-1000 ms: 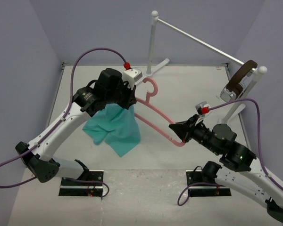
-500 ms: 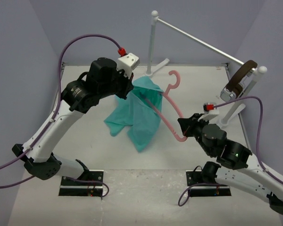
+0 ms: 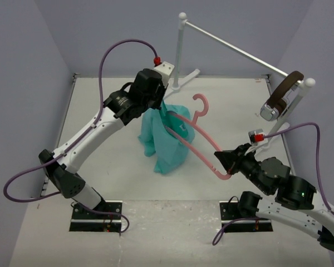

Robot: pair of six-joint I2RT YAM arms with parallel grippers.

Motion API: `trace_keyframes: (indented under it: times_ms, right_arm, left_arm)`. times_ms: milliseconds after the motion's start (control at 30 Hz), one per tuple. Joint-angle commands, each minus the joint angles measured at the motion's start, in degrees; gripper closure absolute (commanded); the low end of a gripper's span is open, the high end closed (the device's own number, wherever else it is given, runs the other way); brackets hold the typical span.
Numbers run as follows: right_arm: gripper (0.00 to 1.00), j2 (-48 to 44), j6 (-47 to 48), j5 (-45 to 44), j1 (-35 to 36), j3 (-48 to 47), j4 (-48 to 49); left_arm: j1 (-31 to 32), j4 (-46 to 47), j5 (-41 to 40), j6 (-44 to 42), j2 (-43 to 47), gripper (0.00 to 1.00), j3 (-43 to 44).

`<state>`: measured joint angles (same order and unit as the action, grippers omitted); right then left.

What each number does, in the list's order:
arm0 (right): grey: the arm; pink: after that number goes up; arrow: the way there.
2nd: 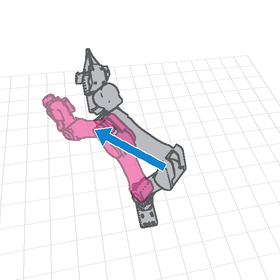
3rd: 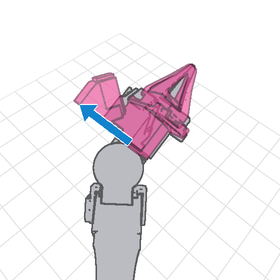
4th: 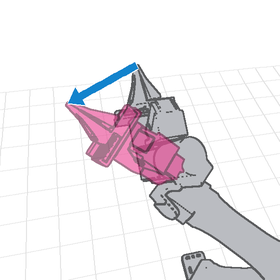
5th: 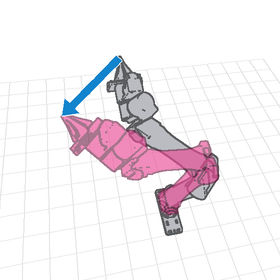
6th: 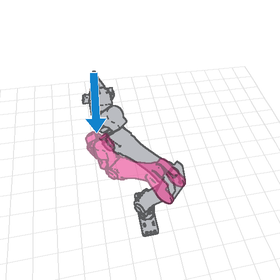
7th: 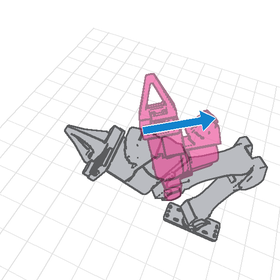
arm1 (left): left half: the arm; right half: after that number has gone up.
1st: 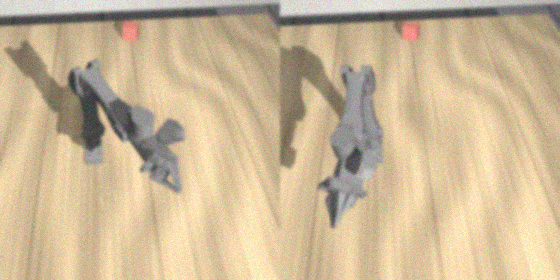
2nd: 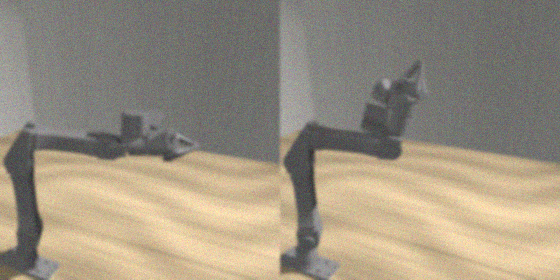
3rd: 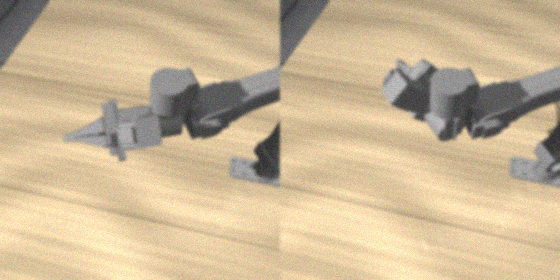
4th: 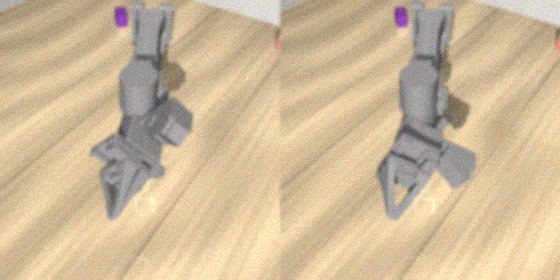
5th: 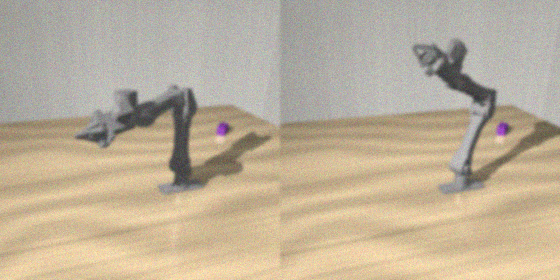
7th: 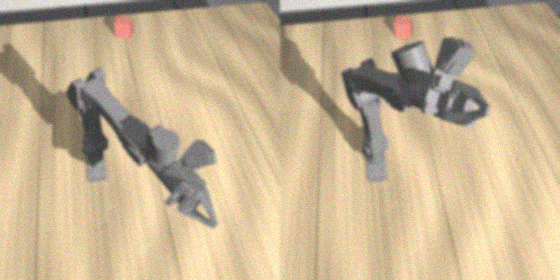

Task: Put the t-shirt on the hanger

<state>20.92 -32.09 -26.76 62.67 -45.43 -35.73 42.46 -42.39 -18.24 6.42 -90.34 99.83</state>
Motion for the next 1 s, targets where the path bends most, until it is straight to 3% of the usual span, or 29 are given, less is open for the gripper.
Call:
trace_keyframes:
  times_ms: [0,233,400,567,733,867,967]
  right_arm:
    - [1.00,-0.17,2.83,-0.13,0.26,-3.43,0.31]
    - [1.00,1.15,6.25,-3.73,0.25,-5.10,1.55]
    - [1.00,2.30,12.89,1.73,0.26,-5.26,5.97]
    - [1.00,-1.21,16.17,1.09,0.34,-3.00,10.24]
    - [1.00,2.95,19.94,15.88,0.32,-2.02,14.72]
    - [1.00,9.05,20.35,25.93,0.25,-4.04,11.57]
    - [1.00,8.06,17.74,19.21,0.32,-1.60,11.99]
  left_arm:
    - [0.35,3.19,-0.92,0.35,0.79,1.00,0.72]
    - [0.43,1.78,1.55,-0.09,2.37,1.00,-3.25]
    - [0.52,-0.44,3.64,-1.12,2.49,1.00,-5.61]
    - [0.52,-4.09,1.84,-0.97,3.15,1.00,-6.58]
    - [0.52,-5.52,4.32,-0.75,3.49,1.00,-5.69]
    - [0.43,-7.59,-4.06,1.31,4.15,1.00,-4.43]
    - [0.35,-8.73,-9.19,3.31,6.22,1.00,-4.40]
